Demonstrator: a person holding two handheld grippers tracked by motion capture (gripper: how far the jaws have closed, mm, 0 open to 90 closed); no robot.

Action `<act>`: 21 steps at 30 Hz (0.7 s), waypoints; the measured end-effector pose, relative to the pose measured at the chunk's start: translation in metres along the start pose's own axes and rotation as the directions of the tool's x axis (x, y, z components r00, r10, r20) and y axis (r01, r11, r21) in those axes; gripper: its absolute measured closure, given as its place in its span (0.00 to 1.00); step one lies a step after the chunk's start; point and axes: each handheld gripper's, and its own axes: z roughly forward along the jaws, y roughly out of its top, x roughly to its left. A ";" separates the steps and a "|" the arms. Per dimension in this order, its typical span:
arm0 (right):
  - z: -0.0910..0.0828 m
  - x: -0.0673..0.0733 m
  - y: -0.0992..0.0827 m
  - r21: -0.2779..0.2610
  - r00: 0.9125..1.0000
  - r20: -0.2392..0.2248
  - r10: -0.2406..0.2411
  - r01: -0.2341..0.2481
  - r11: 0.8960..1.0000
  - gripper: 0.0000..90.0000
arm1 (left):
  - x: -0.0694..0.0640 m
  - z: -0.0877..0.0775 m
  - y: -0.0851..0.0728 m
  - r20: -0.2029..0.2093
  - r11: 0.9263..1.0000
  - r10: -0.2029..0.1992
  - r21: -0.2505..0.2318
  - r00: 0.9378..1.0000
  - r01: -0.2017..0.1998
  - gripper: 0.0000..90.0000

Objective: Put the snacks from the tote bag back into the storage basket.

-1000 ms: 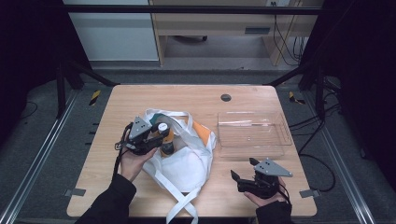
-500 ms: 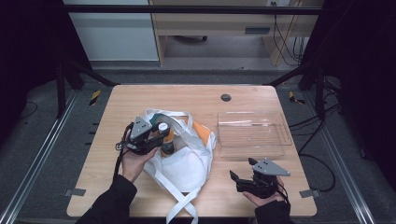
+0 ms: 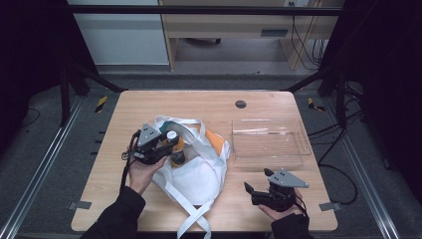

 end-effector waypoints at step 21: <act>0.000 0.000 0.000 0.002 1.000 -0.003 -0.002 0.002 1.000 0.18 | -0.001 -0.019 0.017 -0.014 0.999 -0.008 -0.038 1.000 0.007 0.65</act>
